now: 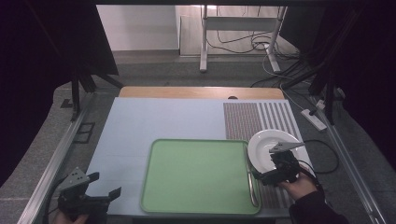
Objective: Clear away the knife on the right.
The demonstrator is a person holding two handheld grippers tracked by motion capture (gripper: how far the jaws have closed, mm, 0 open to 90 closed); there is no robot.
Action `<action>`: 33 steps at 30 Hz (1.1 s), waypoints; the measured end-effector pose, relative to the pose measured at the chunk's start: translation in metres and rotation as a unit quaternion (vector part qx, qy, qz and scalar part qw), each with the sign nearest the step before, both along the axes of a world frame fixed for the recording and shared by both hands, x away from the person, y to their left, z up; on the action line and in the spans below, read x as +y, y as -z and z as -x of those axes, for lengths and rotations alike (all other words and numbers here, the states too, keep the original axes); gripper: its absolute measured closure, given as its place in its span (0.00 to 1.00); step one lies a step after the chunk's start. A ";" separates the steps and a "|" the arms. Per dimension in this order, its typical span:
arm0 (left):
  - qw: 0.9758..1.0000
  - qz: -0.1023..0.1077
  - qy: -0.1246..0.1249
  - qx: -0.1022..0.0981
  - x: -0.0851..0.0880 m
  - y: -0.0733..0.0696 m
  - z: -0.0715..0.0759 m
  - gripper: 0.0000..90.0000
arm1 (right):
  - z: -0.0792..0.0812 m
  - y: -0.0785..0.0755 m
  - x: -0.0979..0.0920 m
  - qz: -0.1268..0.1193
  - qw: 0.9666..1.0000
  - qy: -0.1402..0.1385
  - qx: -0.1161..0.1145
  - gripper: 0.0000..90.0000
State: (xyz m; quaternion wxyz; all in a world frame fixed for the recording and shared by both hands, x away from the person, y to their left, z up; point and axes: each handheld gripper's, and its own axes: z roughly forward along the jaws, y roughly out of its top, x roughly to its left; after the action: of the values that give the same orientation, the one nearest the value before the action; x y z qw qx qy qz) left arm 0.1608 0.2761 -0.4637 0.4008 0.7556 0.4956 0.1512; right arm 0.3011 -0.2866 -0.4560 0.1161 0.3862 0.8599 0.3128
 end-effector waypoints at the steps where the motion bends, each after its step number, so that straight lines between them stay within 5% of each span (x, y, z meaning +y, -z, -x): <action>1: 1.000 0.000 0.000 0.000 0.000 0.000 0.000 0.02 | 0.001 0.000 -0.001 -0.001 1.000 0.000 0.000 0.00; 33: 1.000 -0.002 -0.001 0.003 0.000 0.000 0.000 0.02 | 0.034 -0.008 -0.033 -0.001 0.998 0.053 -0.046 0.00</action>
State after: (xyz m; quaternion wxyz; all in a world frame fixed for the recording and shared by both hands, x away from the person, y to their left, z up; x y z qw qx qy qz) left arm 0.1611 0.2759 -0.4640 0.3977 0.7560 0.4976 0.1506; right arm 0.2671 -0.3194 -0.4480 0.1717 0.4166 0.8316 0.3246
